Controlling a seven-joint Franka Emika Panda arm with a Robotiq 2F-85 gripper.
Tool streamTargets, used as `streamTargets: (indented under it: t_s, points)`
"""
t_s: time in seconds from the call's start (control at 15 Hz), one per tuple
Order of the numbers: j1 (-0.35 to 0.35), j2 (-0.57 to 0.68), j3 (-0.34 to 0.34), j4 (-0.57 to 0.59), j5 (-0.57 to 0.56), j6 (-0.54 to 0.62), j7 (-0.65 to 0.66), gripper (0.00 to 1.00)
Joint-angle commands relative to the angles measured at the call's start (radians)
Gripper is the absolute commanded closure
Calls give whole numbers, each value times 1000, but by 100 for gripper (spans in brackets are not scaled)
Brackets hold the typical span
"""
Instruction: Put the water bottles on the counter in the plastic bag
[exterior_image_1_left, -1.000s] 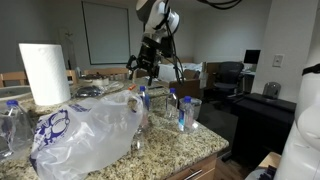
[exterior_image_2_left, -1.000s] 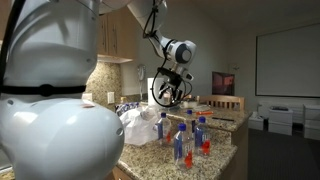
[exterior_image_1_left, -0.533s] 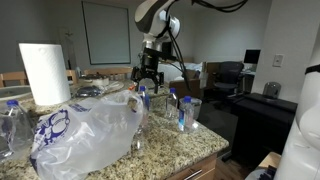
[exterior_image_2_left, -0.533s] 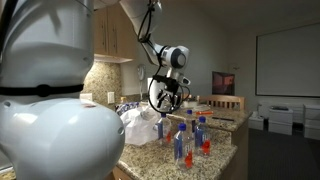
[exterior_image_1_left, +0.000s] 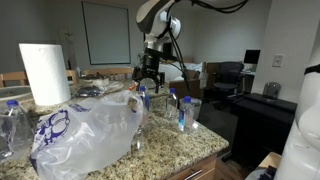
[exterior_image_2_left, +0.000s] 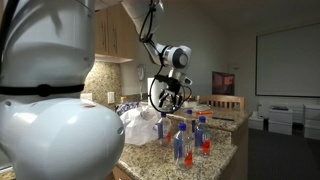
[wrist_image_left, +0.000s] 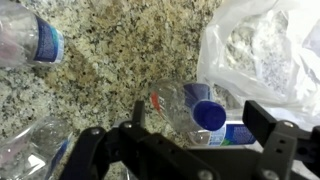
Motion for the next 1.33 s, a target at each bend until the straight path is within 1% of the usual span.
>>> streamTargets:
  t_s: [0.0,0.13,0.27,0.4,0.67,0.8,0.93,1.0,1.07,1.13,1.2,1.27]
  points:
    - [-14,-21,-3,-48,18,56,-10,0]
    - [-8,-26,-1,-60,-9,145,-3,0]
    - [8,1,13,-42,-30,223,-7,0]
    - [25,36,35,-24,-35,261,-11,0]
    - [53,110,65,-18,-39,204,-4,0]
    - [57,111,63,-34,-53,202,12,0]
    - [62,80,52,-54,-105,205,57,6]
    - [65,58,47,-60,-140,202,83,1]
    - [65,45,44,-61,-167,197,100,8]
    - [68,31,44,-57,-196,185,120,31]
    - [68,22,47,-53,-213,171,130,32]
    - [71,15,51,-48,-234,152,147,36]
